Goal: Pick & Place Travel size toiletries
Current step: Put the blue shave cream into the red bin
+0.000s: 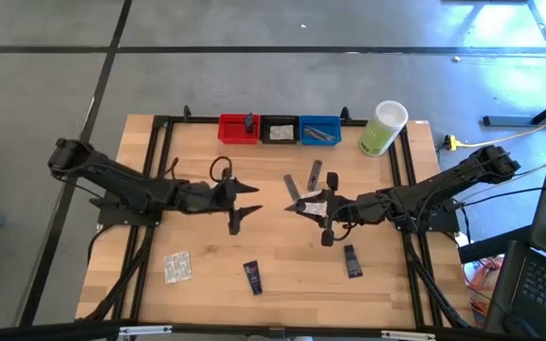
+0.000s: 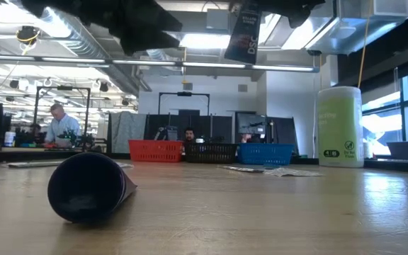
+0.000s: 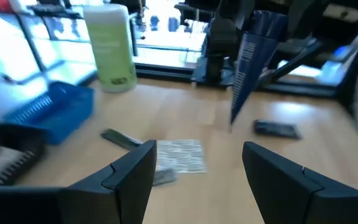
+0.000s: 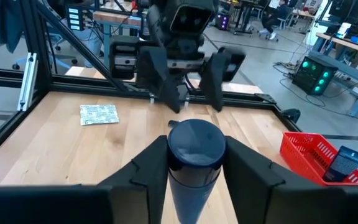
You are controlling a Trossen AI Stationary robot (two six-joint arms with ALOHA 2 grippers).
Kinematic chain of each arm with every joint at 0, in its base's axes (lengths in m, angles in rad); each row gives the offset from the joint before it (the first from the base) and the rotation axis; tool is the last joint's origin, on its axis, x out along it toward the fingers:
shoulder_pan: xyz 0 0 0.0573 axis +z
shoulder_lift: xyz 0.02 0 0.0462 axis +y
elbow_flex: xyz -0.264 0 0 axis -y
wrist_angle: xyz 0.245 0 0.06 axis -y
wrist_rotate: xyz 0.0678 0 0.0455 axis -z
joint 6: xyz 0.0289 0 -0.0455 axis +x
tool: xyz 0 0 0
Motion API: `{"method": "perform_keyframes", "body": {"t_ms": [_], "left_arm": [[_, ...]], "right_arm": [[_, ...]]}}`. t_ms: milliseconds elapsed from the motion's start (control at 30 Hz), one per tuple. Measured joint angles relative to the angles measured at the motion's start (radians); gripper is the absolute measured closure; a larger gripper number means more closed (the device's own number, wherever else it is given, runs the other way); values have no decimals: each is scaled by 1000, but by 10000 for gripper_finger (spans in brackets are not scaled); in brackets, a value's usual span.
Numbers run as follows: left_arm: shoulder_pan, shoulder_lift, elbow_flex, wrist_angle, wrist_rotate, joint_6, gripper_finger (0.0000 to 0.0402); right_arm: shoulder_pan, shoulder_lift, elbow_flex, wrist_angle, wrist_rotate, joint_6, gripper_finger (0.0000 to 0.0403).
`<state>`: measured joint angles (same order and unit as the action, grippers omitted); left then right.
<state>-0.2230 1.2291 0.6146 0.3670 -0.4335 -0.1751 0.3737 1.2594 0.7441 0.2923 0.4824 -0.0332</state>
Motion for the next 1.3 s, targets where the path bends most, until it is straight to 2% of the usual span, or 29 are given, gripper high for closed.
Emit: {"method": "perform_keyframes", "body": {"t_ms": [133, 267, 400, 533, 667, 833, 967, 1100, 1300], "left_arm": [[12, 28, -41, 28, 33, -188, 164], [30, 81, -44, 56, 61, -238, 164], [40, 154, -44, 103, 90, -288, 164], [46, 232, -44, 272, 113, -166, 164], [39, 310, -43, 482, 118, -26, 164], [41, 370, -44, 651, 112, 85, 164], [40, 409, -44, 803, 119, 167, 164], [40, 433, -44, 965, 124, 261, 164], [40, 439, -43, 1199, 269, 343, 164]], "right_arm": [[0, 0, 0, 5, 0, 0, 263], [-5, 0, 0, 15, 0, -3, 280], [-18, 0, 0, 31, 0, -4, 271], [-31, 0, 0, 65, -1, -20, 257], [-37, -1, 0, 132, -4, -52, 271], [-37, -4, 45, 156, -5, -64, 277], [-37, -5, 105, 149, -50, -80, 260], [-36, -5, 151, 134, -93, -94, 266], [-37, -5, 189, 110, -109, -111, 274]]}}
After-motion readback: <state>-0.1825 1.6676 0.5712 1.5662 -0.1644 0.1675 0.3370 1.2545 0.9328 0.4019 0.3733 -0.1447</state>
